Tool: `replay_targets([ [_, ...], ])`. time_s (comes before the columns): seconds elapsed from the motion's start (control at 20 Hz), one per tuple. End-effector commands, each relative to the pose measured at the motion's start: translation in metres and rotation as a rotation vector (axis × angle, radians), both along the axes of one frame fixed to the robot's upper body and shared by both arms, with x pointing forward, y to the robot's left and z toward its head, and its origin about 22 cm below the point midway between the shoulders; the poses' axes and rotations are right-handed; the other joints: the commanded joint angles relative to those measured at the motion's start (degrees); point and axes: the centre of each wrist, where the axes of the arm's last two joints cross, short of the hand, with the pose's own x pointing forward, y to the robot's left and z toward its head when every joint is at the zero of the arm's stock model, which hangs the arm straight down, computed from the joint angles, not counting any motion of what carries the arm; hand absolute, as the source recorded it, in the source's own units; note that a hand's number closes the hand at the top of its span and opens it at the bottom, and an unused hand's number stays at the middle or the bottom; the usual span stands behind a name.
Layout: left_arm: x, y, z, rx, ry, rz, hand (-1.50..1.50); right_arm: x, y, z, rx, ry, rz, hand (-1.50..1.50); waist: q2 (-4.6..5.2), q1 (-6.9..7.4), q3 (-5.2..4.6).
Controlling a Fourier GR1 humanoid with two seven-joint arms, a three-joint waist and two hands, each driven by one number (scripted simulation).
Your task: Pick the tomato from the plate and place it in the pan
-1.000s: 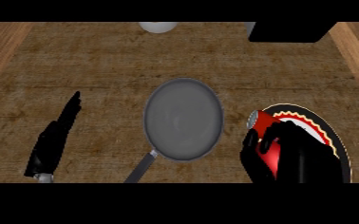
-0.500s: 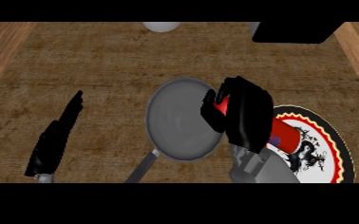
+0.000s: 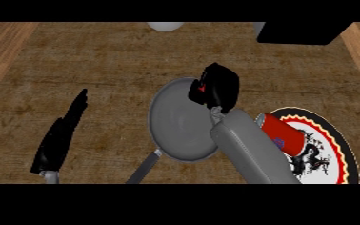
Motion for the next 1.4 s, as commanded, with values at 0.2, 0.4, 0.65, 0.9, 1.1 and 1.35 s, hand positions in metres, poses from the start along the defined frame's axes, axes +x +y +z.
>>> replay_targets([
  [0.2, 0.009, 0.001, 0.014, 0.004, -0.016, -0.031, 0.0, 0.021, -0.017, -0.019, 0.422, 0.171, -0.142, -1.5, 0.51, 1.89, 0.19],
  [0.4, 0.008, -0.014, 0.008, -0.008, -0.015, -0.045, 0.0, 0.02, -0.01, -0.024, 0.56, 0.044, -0.145, -1.5, 0.51, 2.29, 0.18],
  [0.65, 0.016, -0.026, -0.001, -0.001, -0.015, -0.033, 0.0, 0.026, -0.008, -0.022, 0.586, -0.239, -0.15, -1.5, 0.44, 0.95, 0.12],
  [0.9, 0.007, 0.003, 0.001, 0.001, -0.011, -0.011, 0.0, 0.034, -0.015, -0.022, 0.654, -0.425, -0.296, -1.5, 0.13, 0.53, 0.06],
  [1.1, -0.011, 0.011, -0.009, 0.003, 0.022, 0.02, 0.0, 0.033, -0.035, -0.028, 0.695, -0.485, -0.428, -1.5, -0.55, -1.47, 0.01],
  [1.35, -0.011, 0.021, -0.01, 0.013, 0.013, 0.071, 0.0, -0.006, -0.085, -0.048, 0.704, -0.568, -0.461, -1.5, -0.95, -3.34, 0.01],
])
